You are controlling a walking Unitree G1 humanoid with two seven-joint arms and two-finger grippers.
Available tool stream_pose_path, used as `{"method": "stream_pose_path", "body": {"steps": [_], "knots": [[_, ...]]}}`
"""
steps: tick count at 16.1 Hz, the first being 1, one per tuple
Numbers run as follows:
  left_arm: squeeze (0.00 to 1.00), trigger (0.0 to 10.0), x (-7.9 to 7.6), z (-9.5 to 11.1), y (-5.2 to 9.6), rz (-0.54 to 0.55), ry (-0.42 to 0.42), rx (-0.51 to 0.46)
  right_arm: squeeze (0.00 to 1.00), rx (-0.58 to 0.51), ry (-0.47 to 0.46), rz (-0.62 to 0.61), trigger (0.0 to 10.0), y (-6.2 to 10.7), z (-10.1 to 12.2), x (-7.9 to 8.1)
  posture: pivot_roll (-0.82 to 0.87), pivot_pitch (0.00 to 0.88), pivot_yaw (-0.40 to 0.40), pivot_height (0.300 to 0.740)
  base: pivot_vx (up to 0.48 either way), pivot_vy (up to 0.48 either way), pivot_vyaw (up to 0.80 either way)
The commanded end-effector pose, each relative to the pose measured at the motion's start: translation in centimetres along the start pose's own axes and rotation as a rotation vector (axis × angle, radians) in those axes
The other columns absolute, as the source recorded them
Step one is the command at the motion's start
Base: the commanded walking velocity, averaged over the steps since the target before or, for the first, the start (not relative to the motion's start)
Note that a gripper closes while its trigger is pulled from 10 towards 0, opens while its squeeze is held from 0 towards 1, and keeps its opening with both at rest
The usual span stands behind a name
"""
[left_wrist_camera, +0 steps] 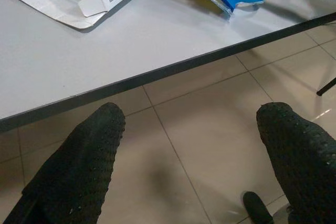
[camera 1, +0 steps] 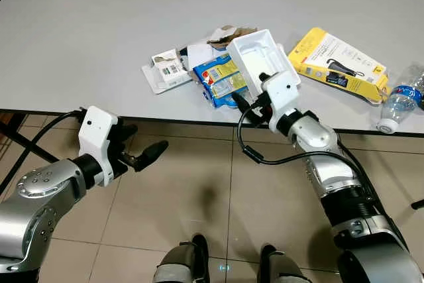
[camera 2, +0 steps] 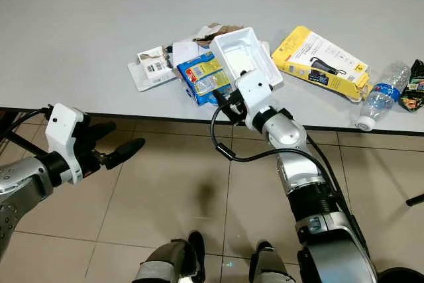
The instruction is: Picking trash to rubbish bin
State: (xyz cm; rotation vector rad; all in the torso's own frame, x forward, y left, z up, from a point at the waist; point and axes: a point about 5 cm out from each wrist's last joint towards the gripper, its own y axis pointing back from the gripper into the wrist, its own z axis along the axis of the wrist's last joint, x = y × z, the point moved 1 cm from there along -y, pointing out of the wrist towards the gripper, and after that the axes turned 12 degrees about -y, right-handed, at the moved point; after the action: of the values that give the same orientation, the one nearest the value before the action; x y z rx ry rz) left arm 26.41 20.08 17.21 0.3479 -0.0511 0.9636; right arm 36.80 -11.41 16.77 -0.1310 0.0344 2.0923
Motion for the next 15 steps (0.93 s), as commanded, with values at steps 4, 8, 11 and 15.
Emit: {"method": "stream_pose_path", "body": {"steps": [4,8,11,15], "knots": [[0.0,10.0,-0.5,0.1,0.4,-0.031,-0.004,0.003,0.0,0.058,-0.005,-0.018,10.0,-1.2,-1.0,0.8,0.04,0.22,0.121,0.74,0.0,0.0,0.0],[0.0,10.0,-0.6,0.2,0.7,-0.044,-0.005,-0.009,0.0,0.069,-0.014,-0.023,10.0,-1.7,-1.2,1.0,0.05,0.228,0.124,0.74,0.0,0.0,0.0],[0.0,10.0,-0.9,0.1,0.8,-0.052,-0.003,-0.005,0.0,0.102,-0.024,-0.02,3.9,-2.0,-2.0,1.6,0.05,0.234,0.125,0.74,0.0,0.0,0.0],[0.0,10.0,-0.8,0.0,1.0,-0.048,-0.001,0.0,0.0,0.103,-0.042,-0.021,0.0,-2.2,-2.2,1.9,0.06,0.238,0.127,0.74,0.0,0.0,0.0]]}}
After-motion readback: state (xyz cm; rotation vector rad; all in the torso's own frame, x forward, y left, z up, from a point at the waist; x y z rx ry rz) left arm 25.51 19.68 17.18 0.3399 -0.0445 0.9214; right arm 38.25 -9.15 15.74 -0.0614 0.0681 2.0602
